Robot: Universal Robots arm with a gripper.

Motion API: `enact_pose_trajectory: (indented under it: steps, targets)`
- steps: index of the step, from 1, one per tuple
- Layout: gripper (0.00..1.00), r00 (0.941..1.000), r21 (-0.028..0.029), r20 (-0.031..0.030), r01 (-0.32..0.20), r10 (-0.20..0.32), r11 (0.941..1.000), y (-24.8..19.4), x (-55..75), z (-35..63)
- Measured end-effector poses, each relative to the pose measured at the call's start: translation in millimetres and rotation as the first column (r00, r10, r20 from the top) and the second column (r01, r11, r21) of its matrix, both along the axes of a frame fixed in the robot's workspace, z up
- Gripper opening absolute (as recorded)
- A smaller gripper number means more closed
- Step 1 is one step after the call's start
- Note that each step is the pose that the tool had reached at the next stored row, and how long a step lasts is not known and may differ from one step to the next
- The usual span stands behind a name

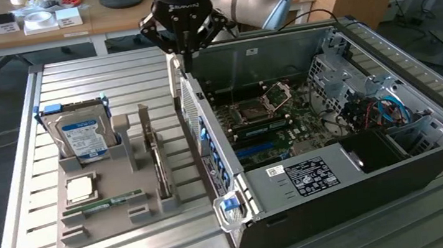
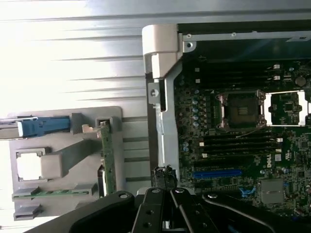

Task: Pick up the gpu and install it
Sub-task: 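Reach for the gpu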

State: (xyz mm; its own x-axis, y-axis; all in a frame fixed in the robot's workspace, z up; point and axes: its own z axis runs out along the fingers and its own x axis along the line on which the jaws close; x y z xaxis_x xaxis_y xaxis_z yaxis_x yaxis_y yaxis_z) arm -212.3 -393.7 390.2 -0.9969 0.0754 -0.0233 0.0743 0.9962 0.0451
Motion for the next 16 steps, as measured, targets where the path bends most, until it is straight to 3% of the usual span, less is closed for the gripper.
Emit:
enact_pose_trajectory:
  steps: [16]
  targets:
    - [0.11, 1.0000, -0.0003, -0.0005, 0.000, 0.000, 1.0000, 3.1, -48.6, -3.2]
